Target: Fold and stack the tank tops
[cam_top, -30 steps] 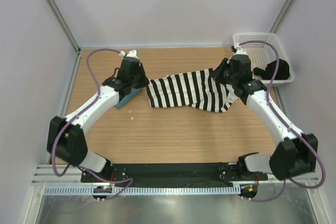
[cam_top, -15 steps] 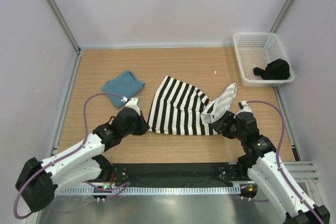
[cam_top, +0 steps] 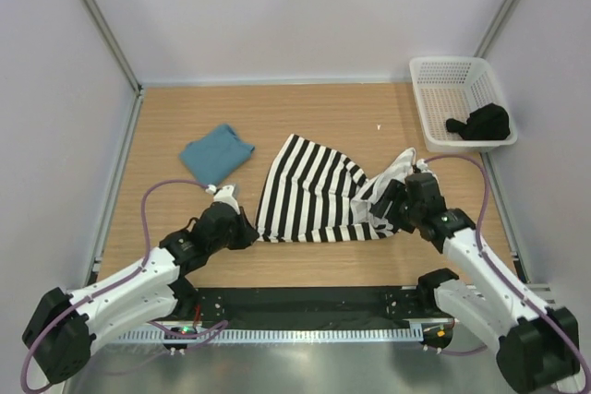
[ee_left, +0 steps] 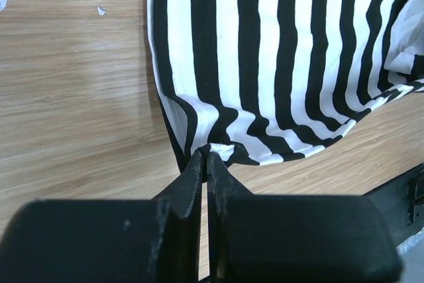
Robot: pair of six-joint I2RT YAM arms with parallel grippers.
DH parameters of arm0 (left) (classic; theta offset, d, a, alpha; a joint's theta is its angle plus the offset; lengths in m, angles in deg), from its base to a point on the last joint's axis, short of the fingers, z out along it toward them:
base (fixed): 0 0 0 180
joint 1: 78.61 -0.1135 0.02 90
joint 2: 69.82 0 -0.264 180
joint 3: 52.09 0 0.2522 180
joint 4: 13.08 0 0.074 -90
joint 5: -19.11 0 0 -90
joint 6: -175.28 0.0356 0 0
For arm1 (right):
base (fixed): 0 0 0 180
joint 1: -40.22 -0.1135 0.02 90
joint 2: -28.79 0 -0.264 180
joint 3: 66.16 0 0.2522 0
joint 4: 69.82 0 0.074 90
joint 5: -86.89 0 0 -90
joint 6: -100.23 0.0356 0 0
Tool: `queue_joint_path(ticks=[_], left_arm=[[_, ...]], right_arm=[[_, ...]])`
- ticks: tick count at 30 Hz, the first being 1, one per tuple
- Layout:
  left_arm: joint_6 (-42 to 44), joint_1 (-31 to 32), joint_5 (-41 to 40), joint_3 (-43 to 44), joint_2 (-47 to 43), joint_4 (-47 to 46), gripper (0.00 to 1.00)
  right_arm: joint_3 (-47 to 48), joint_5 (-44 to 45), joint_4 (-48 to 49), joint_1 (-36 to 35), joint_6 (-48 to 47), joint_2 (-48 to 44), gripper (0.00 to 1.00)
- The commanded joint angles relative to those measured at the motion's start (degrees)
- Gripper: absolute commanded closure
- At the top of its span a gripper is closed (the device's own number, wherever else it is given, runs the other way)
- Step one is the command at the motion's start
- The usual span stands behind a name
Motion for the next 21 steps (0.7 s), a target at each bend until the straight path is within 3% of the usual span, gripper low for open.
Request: queue_joint_path(ticks=[1,5,8,11,12,14,18,21], left_arm=[[-0.28,0.19,0.60,-0.15,0.92,-2.62,1.00],[0.16,0.28,0.60,-0.85,1.27,-2.89,1.00],[0.34,0.28,0.60,-1.12,1.44,-2.80,1.00],[0.08,0.19,0.60,-1.47,1.53,-2.89,1.00],[-0.10,0.28,0.60,-1.64,1.79,-2.80,1.00],[-0.45,0.28,0.95,-2.00,1.71,-2.80,1.00],[-1.51,0.28,1.48,-2.96,1.44,-2.97,1.00],[-2.12,0.19,0.78,-3.23,0.92,-2.97,1.00]], right_arm=[[6.87,3.69,4.75,-0.23,-4.36,8.38,0.33],[9.43,0.01,7.65,-0.85,-6.03,17.54,0.34],[10.31,-0.96,9.94,-1.73,-7.26,21.67,0.40],[12.94,-0.53,9.15,-1.73,-8.49,26.33,0.60],[13.73,-0.26,8.98,-1.64,-9.19,28.17,0.81],[16.19,1.40,7.49,-1.73,-9.64,28.80,0.99],[17.78,11.93,3.88,-1.73,-7.80,22.23,0.99],[15.24,22.39,-0.24,-1.73,-2.71,12.04,0.99]])
